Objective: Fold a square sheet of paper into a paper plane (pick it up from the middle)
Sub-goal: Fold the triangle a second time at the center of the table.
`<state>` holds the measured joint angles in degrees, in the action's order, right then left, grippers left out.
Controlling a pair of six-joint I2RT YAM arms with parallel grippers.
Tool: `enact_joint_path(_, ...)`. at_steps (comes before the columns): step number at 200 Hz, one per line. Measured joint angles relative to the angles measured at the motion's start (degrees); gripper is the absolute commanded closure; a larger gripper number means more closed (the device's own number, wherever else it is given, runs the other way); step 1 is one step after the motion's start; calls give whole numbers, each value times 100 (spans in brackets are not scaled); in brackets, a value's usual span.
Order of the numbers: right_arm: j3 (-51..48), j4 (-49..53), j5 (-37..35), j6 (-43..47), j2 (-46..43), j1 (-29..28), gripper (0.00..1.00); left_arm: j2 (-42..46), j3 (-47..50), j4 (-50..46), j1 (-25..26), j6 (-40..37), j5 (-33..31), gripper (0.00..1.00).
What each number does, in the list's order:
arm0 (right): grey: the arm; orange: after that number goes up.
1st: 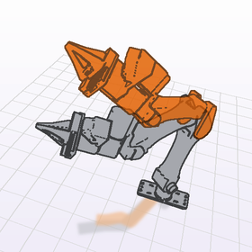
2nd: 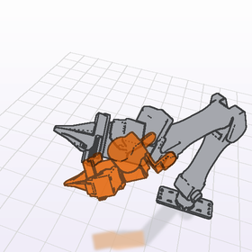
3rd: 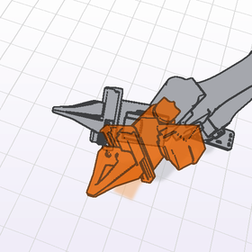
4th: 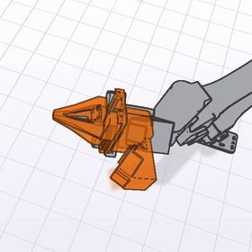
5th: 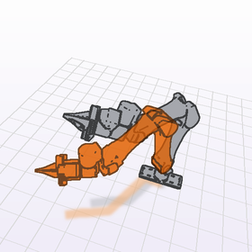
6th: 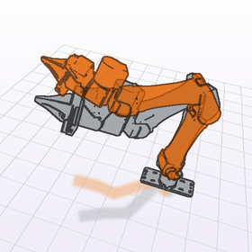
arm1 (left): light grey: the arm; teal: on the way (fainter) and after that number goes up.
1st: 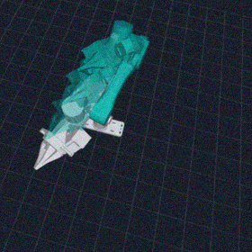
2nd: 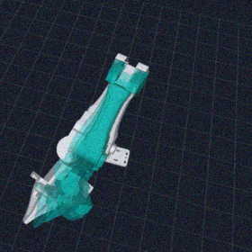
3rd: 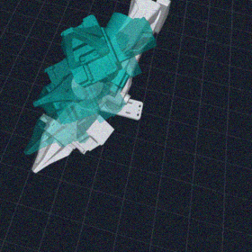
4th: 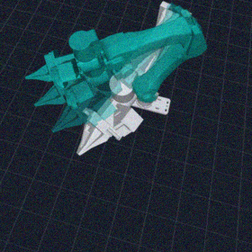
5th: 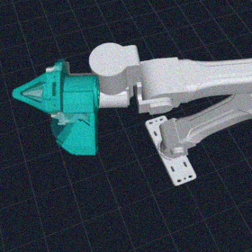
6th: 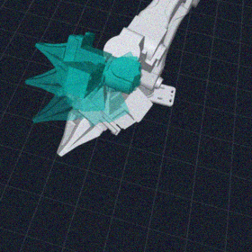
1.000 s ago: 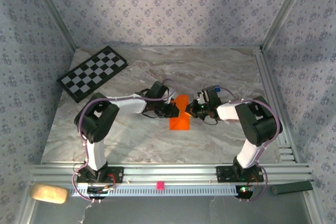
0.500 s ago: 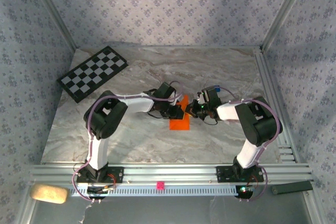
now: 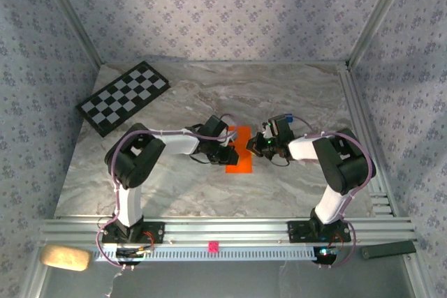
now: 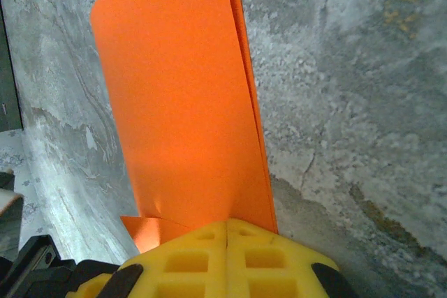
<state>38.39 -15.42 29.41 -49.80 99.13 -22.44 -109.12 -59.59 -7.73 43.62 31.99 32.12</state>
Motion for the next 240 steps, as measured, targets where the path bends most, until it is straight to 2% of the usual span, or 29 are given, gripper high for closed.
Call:
enact_joint_path(57,0,4,2,17,0,0,100,455,586,-72,0,-140,2,87)
enact_joint_path(110,20,9,44,166,0,-13,100,833,706,-374,-4,-184,20,87)
enact_joint_path(128,70,61,50,317,-4,-39,94,1165,704,-356,-55,-195,-9,86)
enact_joint_path(154,227,501,-138,592,-160,-136,79,1504,566,-208,-378,-181,-92,87)
enact_joint_path(169,330,885,-315,691,-431,-173,73,1440,302,-192,-636,-131,-85,88)
enact_joint_path(190,409,1329,-616,765,-953,-177,71,1202,-205,-197,-850,-111,-63,88)
enact_joint_path(240,11,1888,-953,428,-1899,-201,72,507,-981,-439,-625,-352,142,88)
